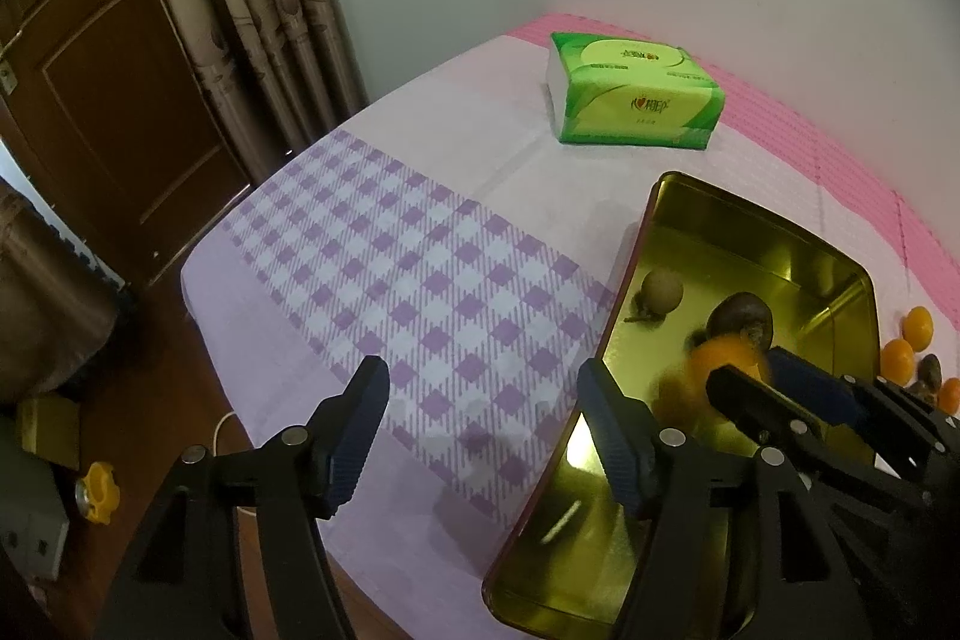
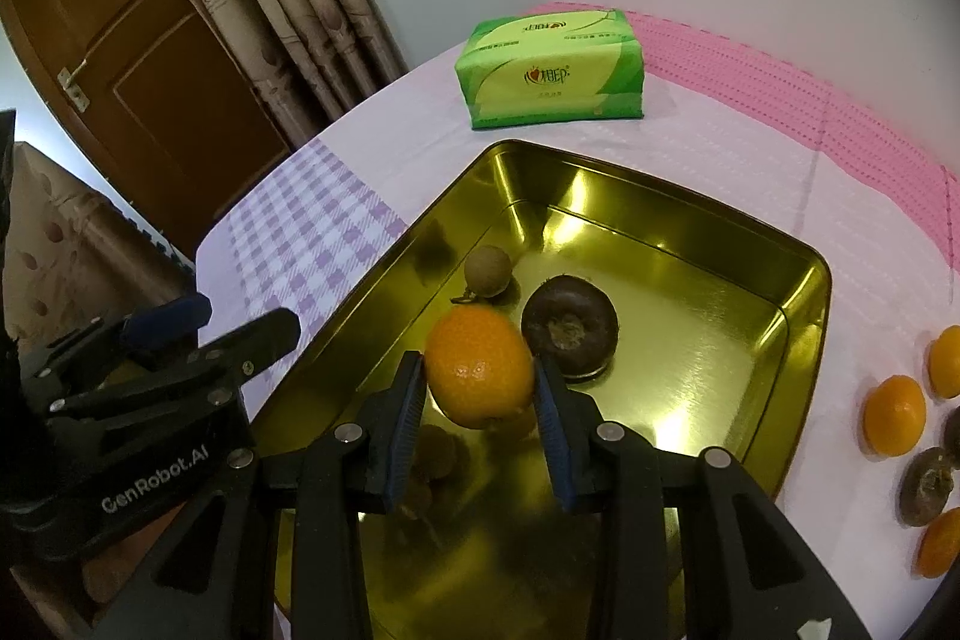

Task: Organize fruits
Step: 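Carry the tangerine over the gold tray and open the right gripper, then move both grippers back toward the remaining fruit cluster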

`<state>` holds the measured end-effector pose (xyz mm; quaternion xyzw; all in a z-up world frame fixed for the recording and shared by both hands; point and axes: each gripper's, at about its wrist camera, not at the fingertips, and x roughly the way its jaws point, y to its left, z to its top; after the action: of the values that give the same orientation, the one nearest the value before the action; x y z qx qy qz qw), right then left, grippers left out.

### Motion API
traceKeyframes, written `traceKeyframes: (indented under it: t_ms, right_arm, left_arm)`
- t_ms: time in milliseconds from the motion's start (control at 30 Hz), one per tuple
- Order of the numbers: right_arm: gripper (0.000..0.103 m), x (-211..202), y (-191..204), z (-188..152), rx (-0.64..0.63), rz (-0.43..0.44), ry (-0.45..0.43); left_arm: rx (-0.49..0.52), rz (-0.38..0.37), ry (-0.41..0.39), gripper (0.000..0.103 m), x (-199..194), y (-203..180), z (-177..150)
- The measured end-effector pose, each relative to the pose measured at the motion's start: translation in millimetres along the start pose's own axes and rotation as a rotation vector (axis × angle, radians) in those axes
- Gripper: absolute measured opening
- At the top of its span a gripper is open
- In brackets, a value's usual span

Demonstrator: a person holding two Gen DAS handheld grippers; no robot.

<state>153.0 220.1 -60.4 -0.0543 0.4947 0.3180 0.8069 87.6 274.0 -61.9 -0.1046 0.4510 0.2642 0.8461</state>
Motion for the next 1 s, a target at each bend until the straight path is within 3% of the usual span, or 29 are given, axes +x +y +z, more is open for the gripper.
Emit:
traceKeyframes:
  t_ms: [500, 800, 1000]
  right_arm:
    - [0.035, -31.9, -13.5, -6.0, 0.060, 0.027, -0.117]
    - [0.036, -66.8, -36.7, -46.4, 0.115, -0.016, -0.181]
    - [0.036, -93.2, -67.7, -84.9, 0.162, -0.106, -0.204]
  left_arm:
    - [0.014, 0.008, -0.001, 0.068, 2.2, -3.6, -3.3]
    - [0.050, 0.016, -0.011, 0.071, -0.8, -12.4, -5.3]
    - [0.067, 0.021, -0.015, 0.072, -2.0, -15.7, -6.6]
